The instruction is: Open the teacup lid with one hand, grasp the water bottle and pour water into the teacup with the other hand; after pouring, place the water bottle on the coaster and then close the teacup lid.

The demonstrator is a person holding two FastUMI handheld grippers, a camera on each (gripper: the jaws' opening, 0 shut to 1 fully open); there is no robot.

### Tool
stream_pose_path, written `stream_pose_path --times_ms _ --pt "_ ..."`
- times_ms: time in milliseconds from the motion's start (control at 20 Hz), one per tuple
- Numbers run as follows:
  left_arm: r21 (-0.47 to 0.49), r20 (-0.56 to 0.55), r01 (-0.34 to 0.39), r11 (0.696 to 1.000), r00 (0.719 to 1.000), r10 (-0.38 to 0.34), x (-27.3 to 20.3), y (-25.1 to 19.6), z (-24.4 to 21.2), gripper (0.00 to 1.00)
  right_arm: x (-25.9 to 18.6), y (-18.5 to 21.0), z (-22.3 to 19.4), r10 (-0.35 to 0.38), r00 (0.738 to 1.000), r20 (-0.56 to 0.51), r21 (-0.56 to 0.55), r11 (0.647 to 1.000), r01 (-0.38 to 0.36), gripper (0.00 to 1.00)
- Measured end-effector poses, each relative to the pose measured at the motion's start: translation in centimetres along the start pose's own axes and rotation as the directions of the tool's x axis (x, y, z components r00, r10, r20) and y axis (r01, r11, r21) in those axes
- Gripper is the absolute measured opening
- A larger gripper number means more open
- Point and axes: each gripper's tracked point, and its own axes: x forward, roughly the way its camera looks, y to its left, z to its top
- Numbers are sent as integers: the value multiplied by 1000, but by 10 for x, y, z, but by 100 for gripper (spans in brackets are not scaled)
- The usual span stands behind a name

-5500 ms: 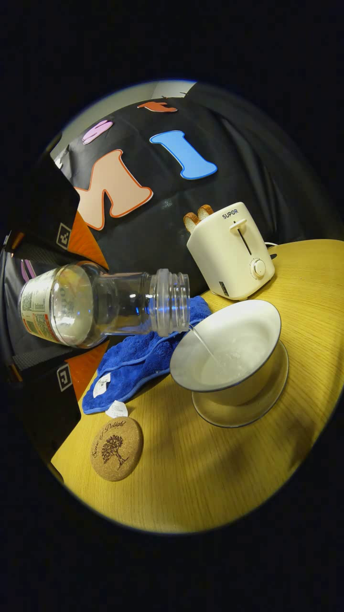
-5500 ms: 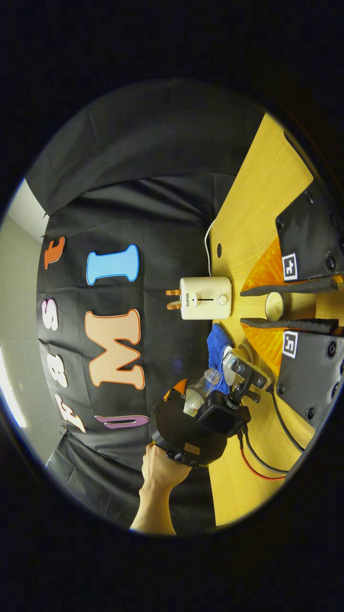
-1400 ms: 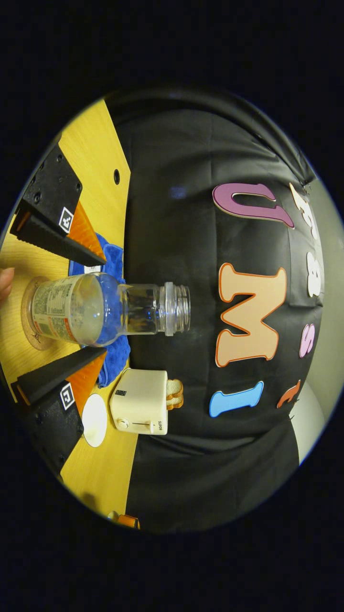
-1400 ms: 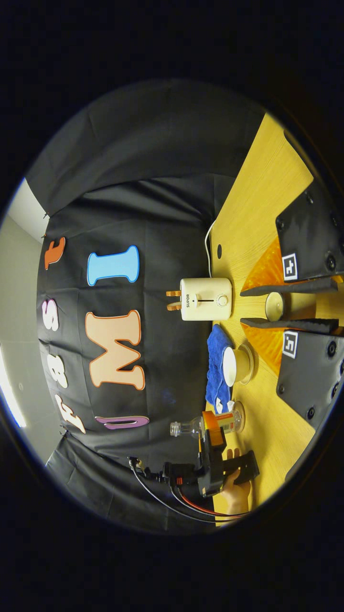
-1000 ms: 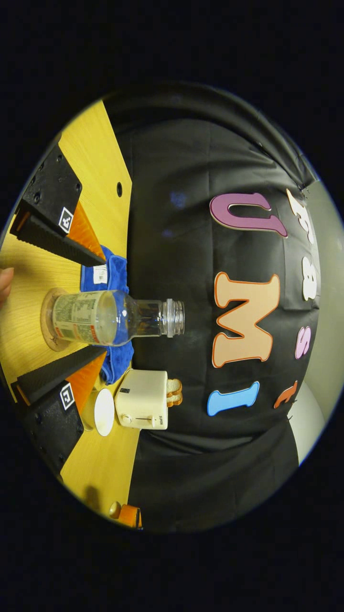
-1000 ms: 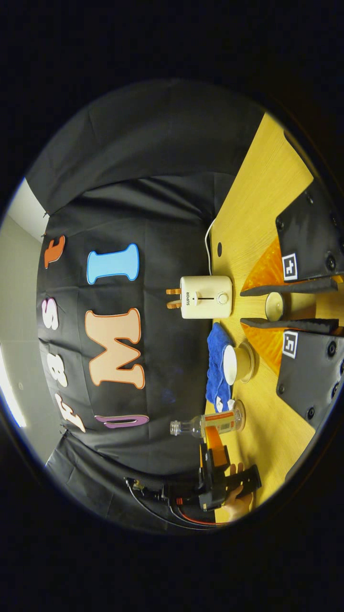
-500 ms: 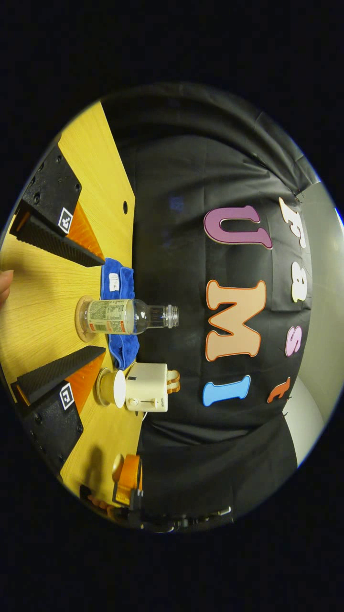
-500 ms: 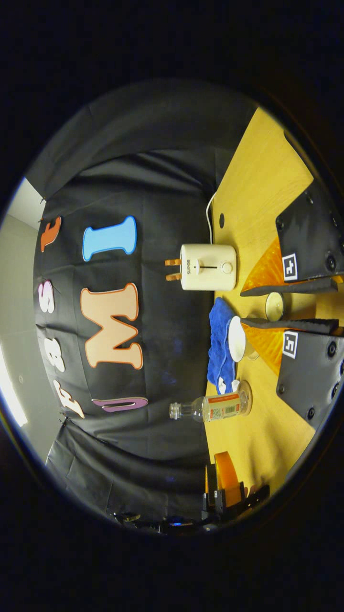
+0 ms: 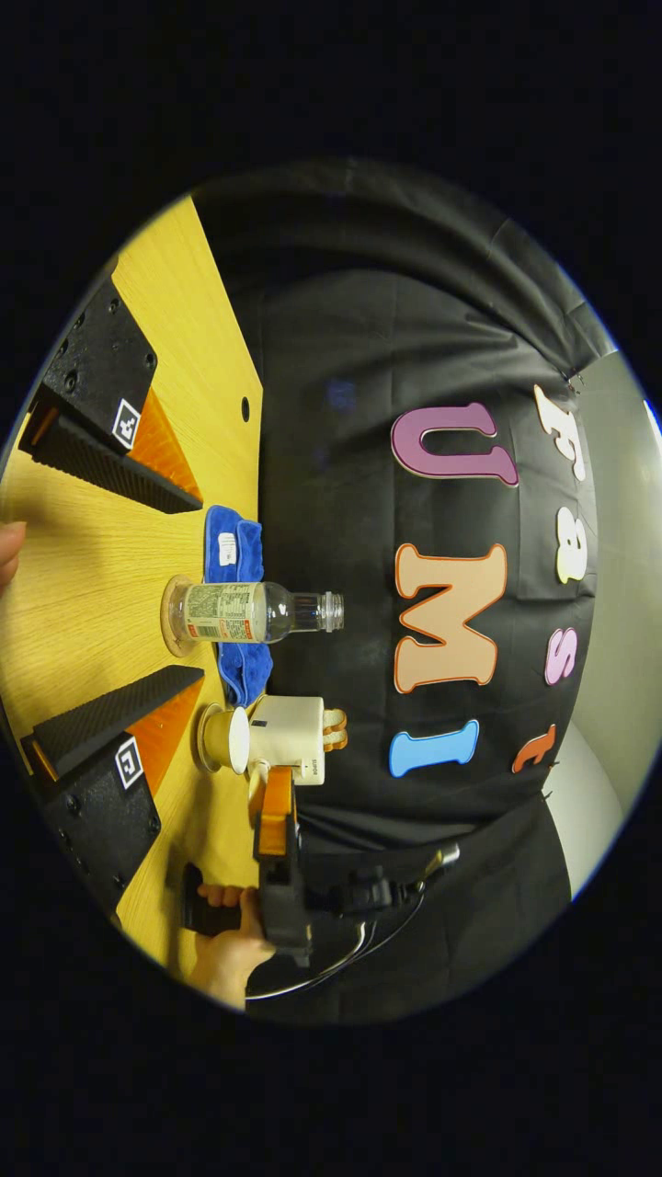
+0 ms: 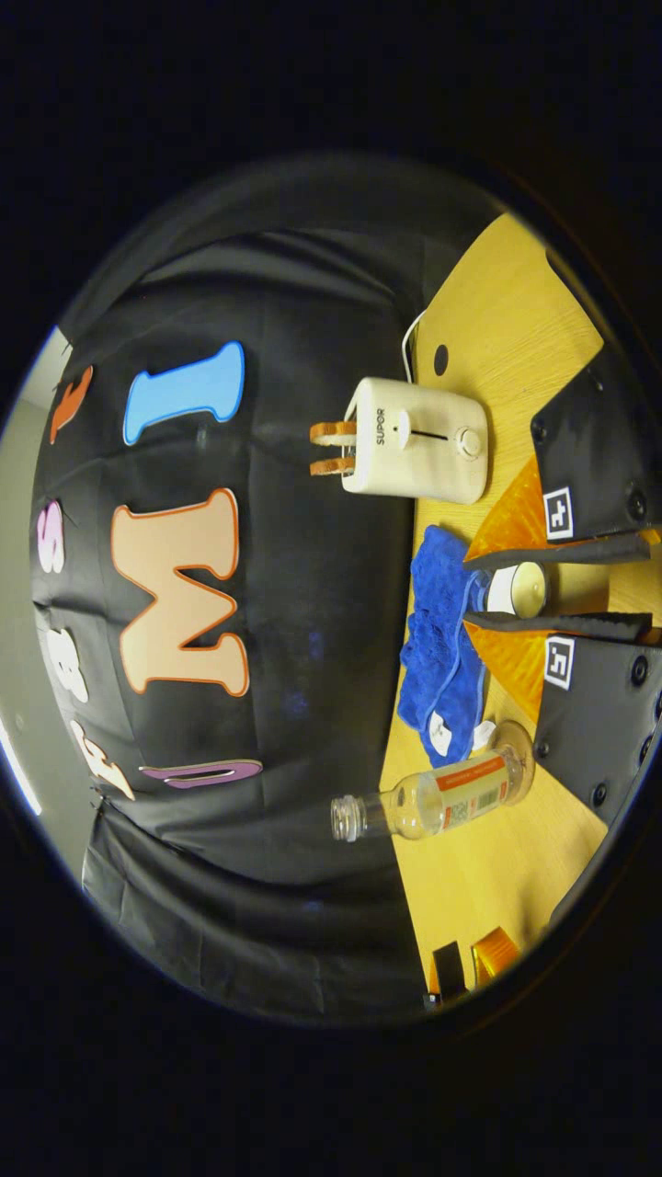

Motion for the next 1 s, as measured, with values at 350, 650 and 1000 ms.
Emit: stream_pose_path --times_ms 350,650,1000 --pt "0 -2 2 1000 1000 -2 0 0 -1 96 48 10 -20 3 995 -103 -6 1000 -3 24" --pt "0 -4 -3 1000 1000 3 0 2 0 97 53 19 -31 2 994 -109 -56 998 -8 24" --pt "-1 -5 -8 1000 1000 8 -1 2 0 97 52 21 -33 7 997 -75 -73 997 -12 24"
